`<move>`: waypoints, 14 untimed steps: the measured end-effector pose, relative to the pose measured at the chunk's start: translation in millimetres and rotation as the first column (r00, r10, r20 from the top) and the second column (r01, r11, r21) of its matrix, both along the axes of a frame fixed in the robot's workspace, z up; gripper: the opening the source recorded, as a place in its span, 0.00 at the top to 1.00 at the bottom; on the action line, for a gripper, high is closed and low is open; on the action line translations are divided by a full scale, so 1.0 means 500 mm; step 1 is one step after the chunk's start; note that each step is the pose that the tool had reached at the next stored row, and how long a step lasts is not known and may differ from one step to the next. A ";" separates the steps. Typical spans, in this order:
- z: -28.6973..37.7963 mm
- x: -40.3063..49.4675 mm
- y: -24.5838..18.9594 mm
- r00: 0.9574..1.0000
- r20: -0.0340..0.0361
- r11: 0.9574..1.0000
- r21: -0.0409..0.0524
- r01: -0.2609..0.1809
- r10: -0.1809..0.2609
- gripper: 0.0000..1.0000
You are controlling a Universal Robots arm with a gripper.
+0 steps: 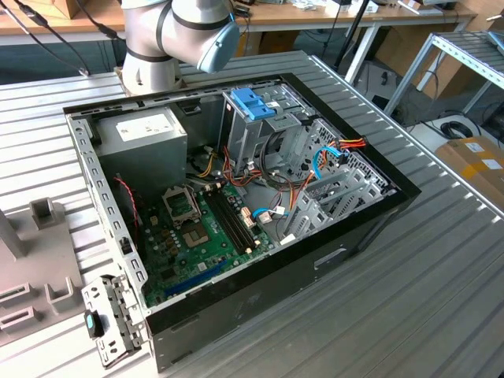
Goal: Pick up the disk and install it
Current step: 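Pick up the disk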
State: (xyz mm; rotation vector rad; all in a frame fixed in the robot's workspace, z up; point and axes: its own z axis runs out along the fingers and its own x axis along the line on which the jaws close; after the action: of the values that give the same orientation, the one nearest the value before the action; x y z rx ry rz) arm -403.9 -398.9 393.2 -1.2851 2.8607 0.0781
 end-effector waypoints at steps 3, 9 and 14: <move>0.000 0.000 0.0000 1.000 0.000 1.000 0.000 -0.029 0.029 0.89; 0.000 0.000 0.0000 0.997 0.000 0.997 0.000 -0.077 0.077 0.89; 0.000 0.000 0.0000 0.994 0.000 0.994 0.000 -0.110 0.110 0.89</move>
State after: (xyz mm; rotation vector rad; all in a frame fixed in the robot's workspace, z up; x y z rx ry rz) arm -403.9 -398.9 393.3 -1.4419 2.7881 0.0784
